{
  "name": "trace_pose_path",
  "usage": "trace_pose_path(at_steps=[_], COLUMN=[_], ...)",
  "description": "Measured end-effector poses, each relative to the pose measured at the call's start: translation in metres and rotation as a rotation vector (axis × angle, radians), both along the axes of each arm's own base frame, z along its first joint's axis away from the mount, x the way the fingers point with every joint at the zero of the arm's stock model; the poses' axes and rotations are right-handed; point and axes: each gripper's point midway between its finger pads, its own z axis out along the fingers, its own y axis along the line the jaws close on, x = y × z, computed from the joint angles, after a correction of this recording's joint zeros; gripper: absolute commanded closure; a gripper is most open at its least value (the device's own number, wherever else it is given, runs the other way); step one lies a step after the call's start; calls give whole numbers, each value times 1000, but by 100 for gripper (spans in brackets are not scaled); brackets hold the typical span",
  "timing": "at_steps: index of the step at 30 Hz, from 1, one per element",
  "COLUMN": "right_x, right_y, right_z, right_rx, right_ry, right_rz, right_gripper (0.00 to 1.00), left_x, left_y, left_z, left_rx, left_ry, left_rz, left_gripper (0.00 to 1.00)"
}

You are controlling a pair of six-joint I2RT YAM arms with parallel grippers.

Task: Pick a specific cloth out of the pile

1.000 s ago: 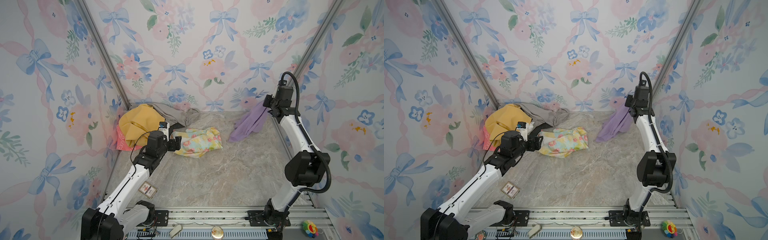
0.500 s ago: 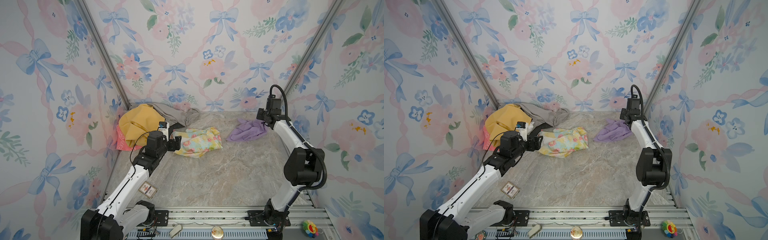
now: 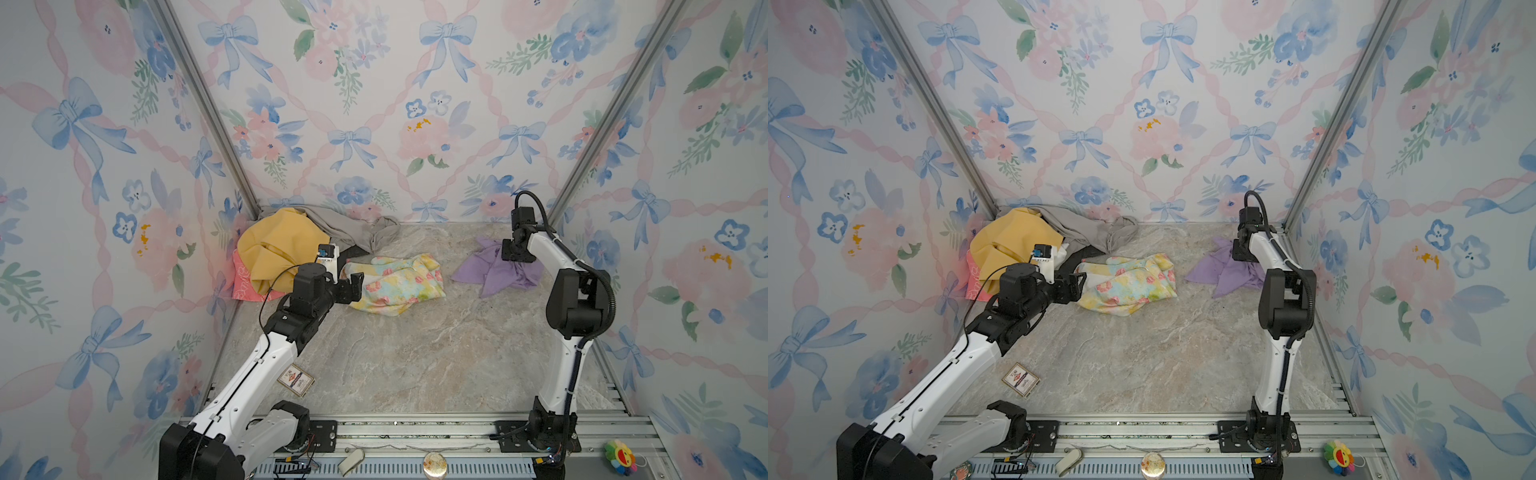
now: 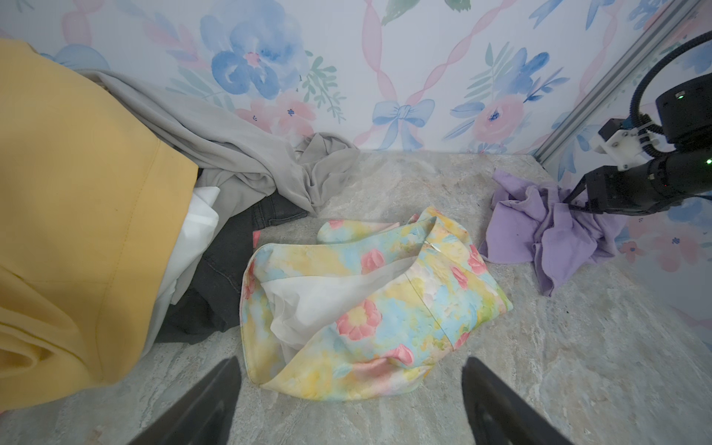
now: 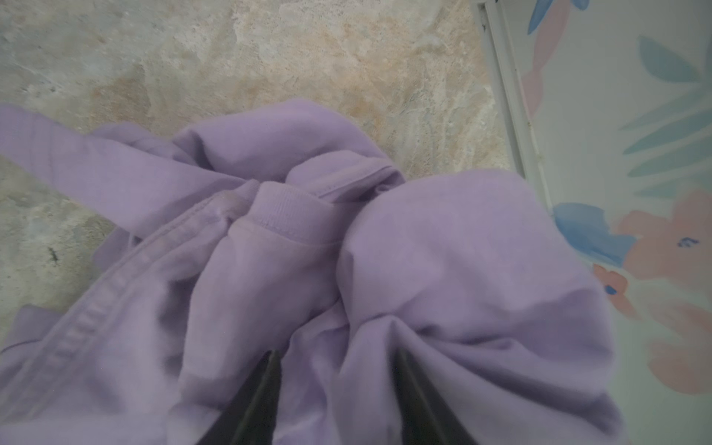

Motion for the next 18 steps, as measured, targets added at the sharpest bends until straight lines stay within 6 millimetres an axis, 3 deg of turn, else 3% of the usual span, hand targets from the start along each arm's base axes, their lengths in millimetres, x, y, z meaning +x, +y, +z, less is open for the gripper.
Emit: trace_pose_path(at_steps=[3, 6, 8, 10, 12, 15, 18], right_x=[-2, -12, -18, -27, -36, -44, -48], right_y=[-2, 9, 27, 59, 92, 139, 166], right_z=[26, 67, 101, 136, 152, 141, 97], right_rx=[-13, -25, -26, -17, 3, 42, 65], right_ry=[-44, -128, -205, -296, -342, -323, -216], right_rz=[-21, -13, 15, 74, 142, 245, 308], right_gripper=[13, 11, 10, 11, 12, 14, 17], left_x=[0, -1, -1, -1, -1, -2, -4], left_y=[0, 0, 0, 0, 0, -2, -7], left_z=[0, 2, 3, 3, 3, 3, 3], left_rx=[0, -2, -3, -3, -3, -9, -21], left_ry=[-1, -6, -8, -8, -8, -6, -3], left_rz=[0, 0, 0, 0, -2, -14, -41], left_gripper=[8, 8, 8, 8, 7, 6, 5])
